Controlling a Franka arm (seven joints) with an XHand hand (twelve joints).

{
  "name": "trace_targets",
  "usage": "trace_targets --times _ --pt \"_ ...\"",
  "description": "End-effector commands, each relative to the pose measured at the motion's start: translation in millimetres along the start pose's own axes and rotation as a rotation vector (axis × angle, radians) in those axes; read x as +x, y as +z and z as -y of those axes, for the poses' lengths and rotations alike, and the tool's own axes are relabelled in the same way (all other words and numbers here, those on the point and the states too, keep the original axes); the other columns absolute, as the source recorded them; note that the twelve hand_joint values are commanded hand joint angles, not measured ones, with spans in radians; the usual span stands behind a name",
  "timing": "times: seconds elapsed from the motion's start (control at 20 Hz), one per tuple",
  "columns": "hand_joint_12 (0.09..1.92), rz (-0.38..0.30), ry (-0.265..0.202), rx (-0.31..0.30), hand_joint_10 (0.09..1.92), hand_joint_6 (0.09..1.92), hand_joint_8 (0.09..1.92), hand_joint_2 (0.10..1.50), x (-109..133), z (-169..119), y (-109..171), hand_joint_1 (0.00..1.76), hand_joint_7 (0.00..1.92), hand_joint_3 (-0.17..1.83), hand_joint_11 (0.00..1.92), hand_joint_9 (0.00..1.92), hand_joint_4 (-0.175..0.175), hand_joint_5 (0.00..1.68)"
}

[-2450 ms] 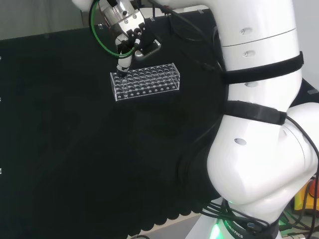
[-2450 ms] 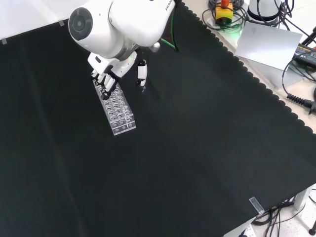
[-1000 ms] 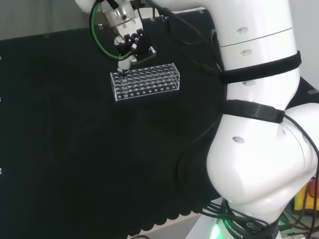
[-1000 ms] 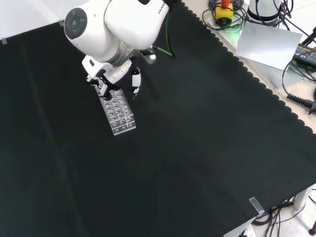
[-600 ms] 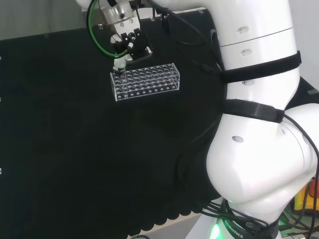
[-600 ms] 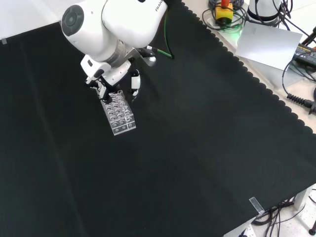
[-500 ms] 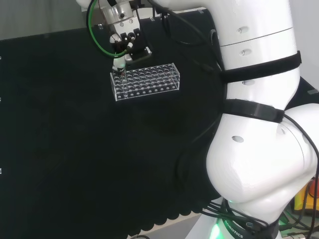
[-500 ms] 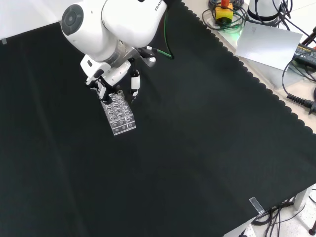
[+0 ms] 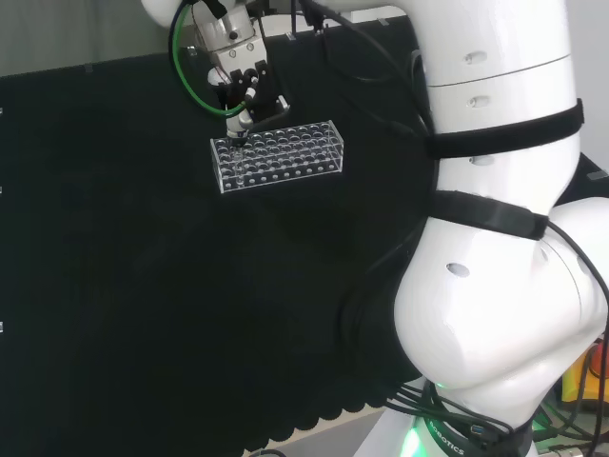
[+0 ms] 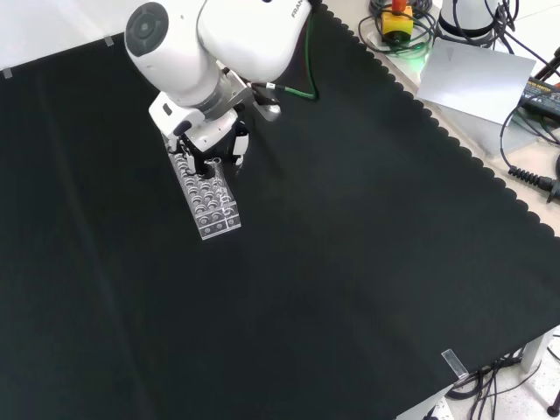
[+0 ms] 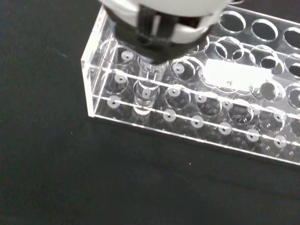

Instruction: Pick up the test tube.

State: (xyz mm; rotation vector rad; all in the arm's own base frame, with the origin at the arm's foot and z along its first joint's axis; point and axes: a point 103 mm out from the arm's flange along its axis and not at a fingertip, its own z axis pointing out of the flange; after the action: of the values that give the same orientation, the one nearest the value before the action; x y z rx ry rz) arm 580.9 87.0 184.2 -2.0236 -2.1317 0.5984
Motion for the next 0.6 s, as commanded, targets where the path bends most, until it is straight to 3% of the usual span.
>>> trace_targets --times 0.05,0.35,0.45,0.6 --pt "0.93 -0.079 0.056 -0.126 0.48 0.27 0.42 0.73 2 4 -12 1.25 1.75 0.44 1.24 1.6 -0.175 1.43" --pt "0.89 -0.125 0.059 -0.115 0.41 0.22 0.35 0.63 0 5 -16 1.24 1.8 0.59 1.29 1.67 -0.175 1.48" --pt "0.89 -0.129 0.055 -0.106 0.36 0.24 0.33 0.69 -1 6 -19 1.37 1.8 0.48 1.27 1.51 -0.175 1.45" --pt "0.89 -0.15 0.05 -0.099 0.35 0.26 0.32 0.73 -3 8 -23 1.43 1.8 0.4 1.26 1.43 -0.175 1.42"
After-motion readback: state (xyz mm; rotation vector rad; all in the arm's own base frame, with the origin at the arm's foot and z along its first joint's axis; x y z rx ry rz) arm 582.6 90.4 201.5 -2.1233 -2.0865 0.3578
